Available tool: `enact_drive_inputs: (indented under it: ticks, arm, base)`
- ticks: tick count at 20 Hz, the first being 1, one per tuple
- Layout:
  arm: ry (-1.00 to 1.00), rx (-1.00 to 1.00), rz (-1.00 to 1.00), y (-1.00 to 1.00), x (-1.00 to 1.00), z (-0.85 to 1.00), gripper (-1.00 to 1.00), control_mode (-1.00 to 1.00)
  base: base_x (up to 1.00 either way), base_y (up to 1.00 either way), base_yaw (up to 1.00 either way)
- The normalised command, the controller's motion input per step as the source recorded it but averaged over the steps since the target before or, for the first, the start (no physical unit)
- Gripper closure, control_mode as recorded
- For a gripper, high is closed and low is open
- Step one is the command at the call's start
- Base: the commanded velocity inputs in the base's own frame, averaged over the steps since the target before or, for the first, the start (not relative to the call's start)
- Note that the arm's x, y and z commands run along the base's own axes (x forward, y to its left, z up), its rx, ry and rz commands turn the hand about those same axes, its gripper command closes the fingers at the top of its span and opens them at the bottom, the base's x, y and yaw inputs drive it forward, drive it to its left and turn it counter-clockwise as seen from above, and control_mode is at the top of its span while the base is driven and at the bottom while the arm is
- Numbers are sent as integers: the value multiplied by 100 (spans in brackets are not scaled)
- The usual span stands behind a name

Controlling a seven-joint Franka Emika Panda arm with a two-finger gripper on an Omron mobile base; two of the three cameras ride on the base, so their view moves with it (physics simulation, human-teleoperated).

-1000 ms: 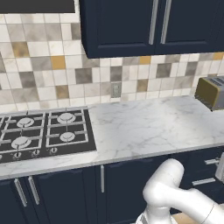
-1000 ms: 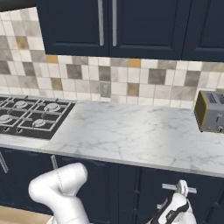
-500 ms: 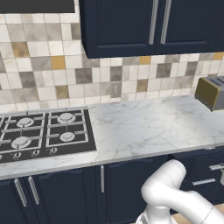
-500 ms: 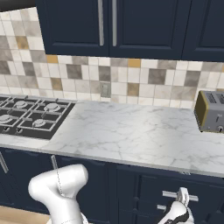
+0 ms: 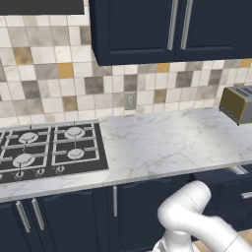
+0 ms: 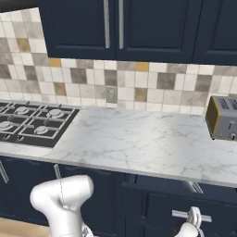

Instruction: Take the tongs from the drawer on the right and place them on the dining counter next to the tray containing the hot dog.

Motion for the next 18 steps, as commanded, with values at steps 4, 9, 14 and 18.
enact_drive_inputs:
  ticks: [4, 9, 14, 18]
  arm:
    - [3, 0, 0, 0, -37, 0, 100, -100]
    - [3, 0, 0, 0, -32, 0, 100, -100]
    - [0, 0, 0, 0, -34, 0, 100, -100]
    - [0, 0, 0, 0, -30, 0, 100, -100]
  base:
    - [0, 0, 0]
    - [0, 0, 0]
    - [0, 0, 0]
    - [0, 0, 0]
